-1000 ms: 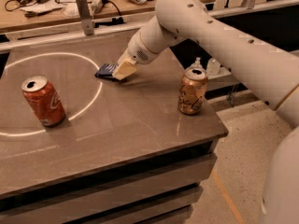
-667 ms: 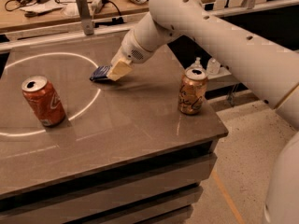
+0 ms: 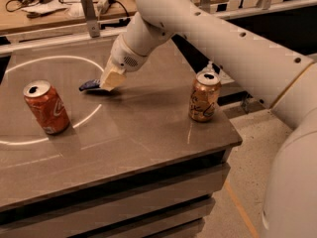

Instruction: Move rxbar blueberry near coke can

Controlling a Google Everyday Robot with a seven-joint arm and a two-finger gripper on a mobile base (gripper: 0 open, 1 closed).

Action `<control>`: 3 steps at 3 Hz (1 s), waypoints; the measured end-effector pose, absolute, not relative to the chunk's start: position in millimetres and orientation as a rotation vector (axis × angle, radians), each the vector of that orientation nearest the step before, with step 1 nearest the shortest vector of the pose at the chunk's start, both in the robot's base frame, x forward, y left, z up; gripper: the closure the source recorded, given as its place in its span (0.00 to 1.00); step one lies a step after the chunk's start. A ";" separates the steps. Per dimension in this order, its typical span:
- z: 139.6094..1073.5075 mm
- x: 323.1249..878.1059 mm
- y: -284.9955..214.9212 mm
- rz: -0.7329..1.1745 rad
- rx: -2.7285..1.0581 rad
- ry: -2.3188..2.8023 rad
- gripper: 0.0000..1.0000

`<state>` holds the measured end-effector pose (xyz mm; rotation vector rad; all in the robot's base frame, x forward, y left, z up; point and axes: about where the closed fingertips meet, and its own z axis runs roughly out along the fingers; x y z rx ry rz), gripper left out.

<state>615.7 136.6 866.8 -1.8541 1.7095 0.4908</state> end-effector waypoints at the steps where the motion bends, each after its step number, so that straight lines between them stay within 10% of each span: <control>1: 861.2 595.6 143.9 0.549 -1.982 1.660 1.00; 3: 863.9 569.8 131.8 0.610 -2.168 1.545 1.00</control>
Offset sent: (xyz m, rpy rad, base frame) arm -0.0484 -0.0122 -0.0012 -0.0823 0.0620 0.2784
